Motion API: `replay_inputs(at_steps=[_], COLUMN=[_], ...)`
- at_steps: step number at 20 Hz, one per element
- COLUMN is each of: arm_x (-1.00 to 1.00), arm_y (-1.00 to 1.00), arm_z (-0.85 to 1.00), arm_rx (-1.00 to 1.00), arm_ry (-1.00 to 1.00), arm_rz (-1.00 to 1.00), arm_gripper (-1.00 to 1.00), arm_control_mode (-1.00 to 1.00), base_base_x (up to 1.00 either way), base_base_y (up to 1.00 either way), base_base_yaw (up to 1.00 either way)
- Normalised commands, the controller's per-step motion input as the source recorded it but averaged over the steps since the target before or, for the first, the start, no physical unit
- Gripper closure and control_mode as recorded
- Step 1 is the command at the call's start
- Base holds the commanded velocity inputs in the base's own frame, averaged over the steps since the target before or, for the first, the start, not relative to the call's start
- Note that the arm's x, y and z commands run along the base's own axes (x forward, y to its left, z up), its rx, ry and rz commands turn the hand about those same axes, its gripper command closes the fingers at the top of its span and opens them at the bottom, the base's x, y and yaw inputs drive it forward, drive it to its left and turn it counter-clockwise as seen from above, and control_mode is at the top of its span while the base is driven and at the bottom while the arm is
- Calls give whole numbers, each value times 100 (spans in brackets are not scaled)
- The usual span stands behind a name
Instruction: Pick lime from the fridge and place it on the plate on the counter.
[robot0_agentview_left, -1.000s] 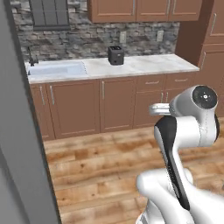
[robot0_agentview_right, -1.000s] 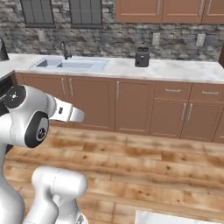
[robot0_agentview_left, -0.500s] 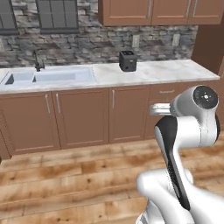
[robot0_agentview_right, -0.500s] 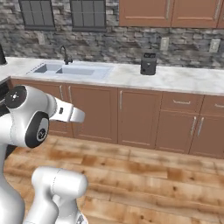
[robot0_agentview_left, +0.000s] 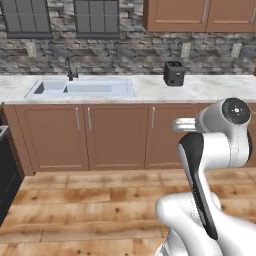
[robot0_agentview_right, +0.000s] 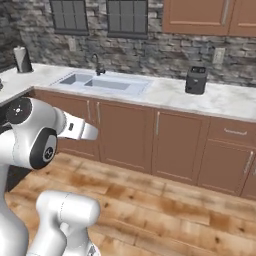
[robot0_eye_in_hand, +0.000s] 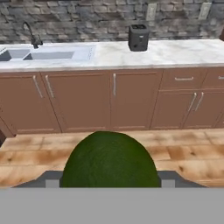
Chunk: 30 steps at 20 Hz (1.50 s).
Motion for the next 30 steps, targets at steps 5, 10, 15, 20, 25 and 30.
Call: replay_inputs(at_steps=[5,10,15,20,25,30], arm_x=[0,0,0,0,0,0], arm_y=[0,0,0,0,0,0], arm_z=[0,0,0,0,0,0], arm_rx=[0,0,0,0,0,0], arm_ry=[0,0,0,0,0,0], arm_rz=[0,0,0,0,0,0], arm_gripper=[100,100,100,100,100,100], arm_control_mode=[100,100,100,100,100,100], base_base_x=[7,13,32,46,49,55], base_base_y=[25,25,25,24,22,8], base_base_yaw=[39,39,38,39,40,37])
